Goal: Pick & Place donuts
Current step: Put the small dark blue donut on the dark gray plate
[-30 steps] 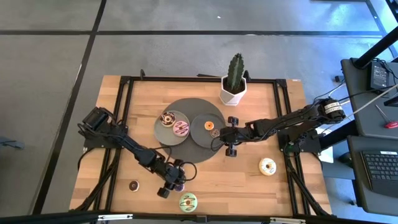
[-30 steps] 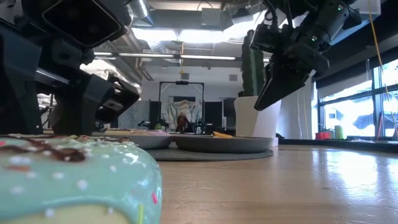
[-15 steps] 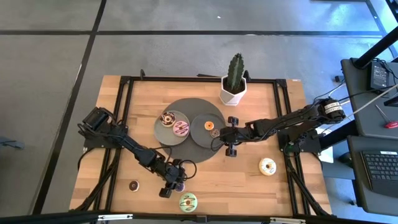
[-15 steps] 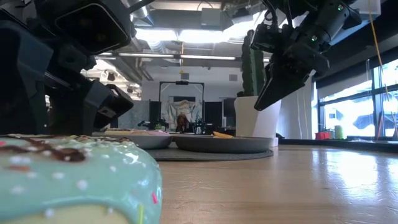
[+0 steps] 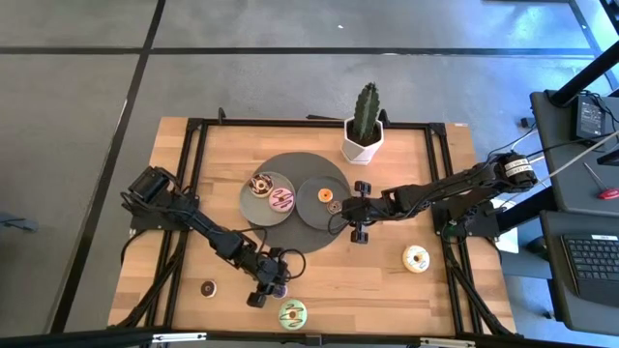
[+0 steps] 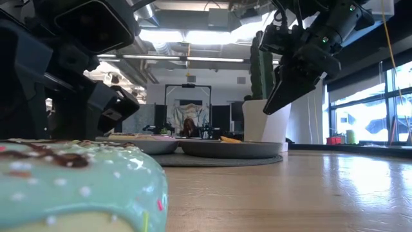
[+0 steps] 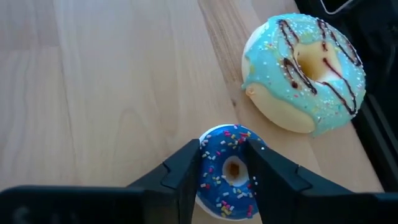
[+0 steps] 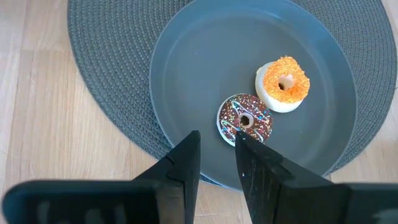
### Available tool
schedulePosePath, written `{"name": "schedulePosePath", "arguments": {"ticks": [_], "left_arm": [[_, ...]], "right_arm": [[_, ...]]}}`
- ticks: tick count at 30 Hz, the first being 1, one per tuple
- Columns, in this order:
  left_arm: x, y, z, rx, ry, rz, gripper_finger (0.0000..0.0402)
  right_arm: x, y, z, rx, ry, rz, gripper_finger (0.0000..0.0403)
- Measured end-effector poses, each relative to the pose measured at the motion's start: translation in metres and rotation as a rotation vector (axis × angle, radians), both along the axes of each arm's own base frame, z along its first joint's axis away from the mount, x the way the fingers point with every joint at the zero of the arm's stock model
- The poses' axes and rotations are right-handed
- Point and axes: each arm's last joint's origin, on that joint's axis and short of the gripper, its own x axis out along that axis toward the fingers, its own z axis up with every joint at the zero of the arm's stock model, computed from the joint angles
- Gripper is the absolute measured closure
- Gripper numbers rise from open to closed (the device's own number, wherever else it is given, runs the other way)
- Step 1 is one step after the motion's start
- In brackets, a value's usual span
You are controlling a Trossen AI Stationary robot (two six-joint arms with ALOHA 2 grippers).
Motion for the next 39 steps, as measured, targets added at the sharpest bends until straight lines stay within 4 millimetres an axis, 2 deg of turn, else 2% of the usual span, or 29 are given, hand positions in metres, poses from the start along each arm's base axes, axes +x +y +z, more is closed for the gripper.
{"name": "schedulePosePath", "arguments": {"ticks": [6, 20, 24, 31, 34, 39], "left_arm": [[0.0, 0.0, 0.0, 0.008, -0.001, -0.008, 0.028], [0.0, 0.001, -0.001, 0.015, 0.001, -0.006, 0.0366], [0.0, 0.008, 0.006, 0.021, 0.001, -0.006, 0.0385], [0.006, 0.043, 0.047, 0.035, -0.099, 0.148, 0.0394], [0.012, 0.065, 0.063, 0.113, -0.204, 0.283, 0.0392], [0.029, 0.113, 0.072, 0.179, -0.304, 0.501, 0.0398]], "right_arm": [[0.0, 0.0, 0.0, 0.0, 0.0, 0.0, 0.0299], [0.0, 0.0, 0.0, -0.001, 0.0, 0.002, 0.0299], [0.0, 0.0, 0.0, -0.002, 0.001, 0.003, 0.0299], [0.0, 0.0, 0.0, -0.019, 0.006, 0.024, 0.0299], [0.0, 0.0, 0.0, -0.02, 0.006, 0.026, 0.0299], [-0.001, 0.0, -0.001, -0.023, 0.022, 0.026, 0.0299]]}}
